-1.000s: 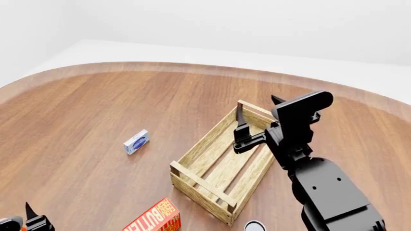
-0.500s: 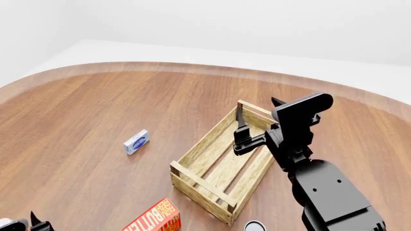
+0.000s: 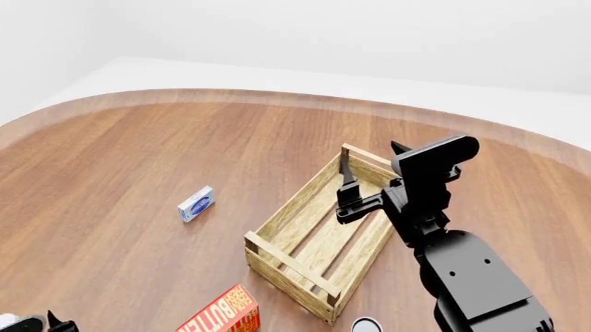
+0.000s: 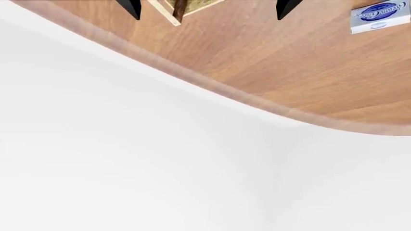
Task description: Pick up the ketchup, and put it in the wooden tray.
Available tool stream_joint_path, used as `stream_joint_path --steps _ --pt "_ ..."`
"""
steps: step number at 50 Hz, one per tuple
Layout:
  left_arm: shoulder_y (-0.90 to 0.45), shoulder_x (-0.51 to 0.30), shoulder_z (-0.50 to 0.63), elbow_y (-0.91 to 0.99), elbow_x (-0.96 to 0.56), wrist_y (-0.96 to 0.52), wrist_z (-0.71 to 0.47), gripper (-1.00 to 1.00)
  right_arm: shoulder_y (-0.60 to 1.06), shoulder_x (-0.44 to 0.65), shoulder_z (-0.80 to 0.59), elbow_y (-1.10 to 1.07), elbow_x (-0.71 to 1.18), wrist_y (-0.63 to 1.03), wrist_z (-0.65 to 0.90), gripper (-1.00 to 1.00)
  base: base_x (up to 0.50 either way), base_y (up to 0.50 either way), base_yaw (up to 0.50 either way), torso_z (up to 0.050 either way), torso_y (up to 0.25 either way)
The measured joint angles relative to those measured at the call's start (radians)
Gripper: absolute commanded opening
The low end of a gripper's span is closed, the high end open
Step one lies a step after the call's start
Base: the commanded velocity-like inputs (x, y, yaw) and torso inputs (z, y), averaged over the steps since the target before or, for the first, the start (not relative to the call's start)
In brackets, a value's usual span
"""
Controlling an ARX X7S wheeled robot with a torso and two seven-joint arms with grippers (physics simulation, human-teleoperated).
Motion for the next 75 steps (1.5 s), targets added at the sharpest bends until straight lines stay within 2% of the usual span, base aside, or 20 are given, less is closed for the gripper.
stream_joint_path --steps 16,17,40,55,65,75 --pt "-0.064 -0.008 0.014 -0.088 0.008 -0.004 -0.012 1.00 -0.007 0.007 0.005 -0.012 0.008 0.005 0.008 1.00 0.00 0.00 0.00 0.000 0.000" --pt "-0.070 -0.008 0.016 -0.095 0.009 -0.004 -0.013 -1.00 -0.007 0.008 0.006 -0.012 0.008 0.005 0.009 1.00 0.00 0.00 0.00 0.000 0.000" --pt "-0.183 -0.028 0.033 -0.220 0.045 0.023 -0.012 -1.00 -0.008 0.011 0.009 -0.012 0.015 0.004 0.021 1.00 0.00 0.00 0.00 0.000 0.000" --pt "-0.223 -0.065 0.067 -0.031 -0.015 -0.097 0.001 -1.00 0.003 0.017 0.034 -0.035 0.033 0.011 0.031 1.00 0.00 0.00 0.00 0.000 0.000" --pt "-0.378 -0.100 0.164 0.035 -0.021 -0.202 0.017 -1.00 0.017 0.027 0.070 -0.056 0.049 0.022 0.046 1.00 0.00 0.00 0.00 0.000 0.000" --pt "-0.603 -0.092 0.330 -0.039 0.008 -0.252 0.081 -1.00 0.035 0.048 0.103 -0.078 0.057 0.052 0.066 1.00 0.00 0.00 0.00 0.000 0.000"
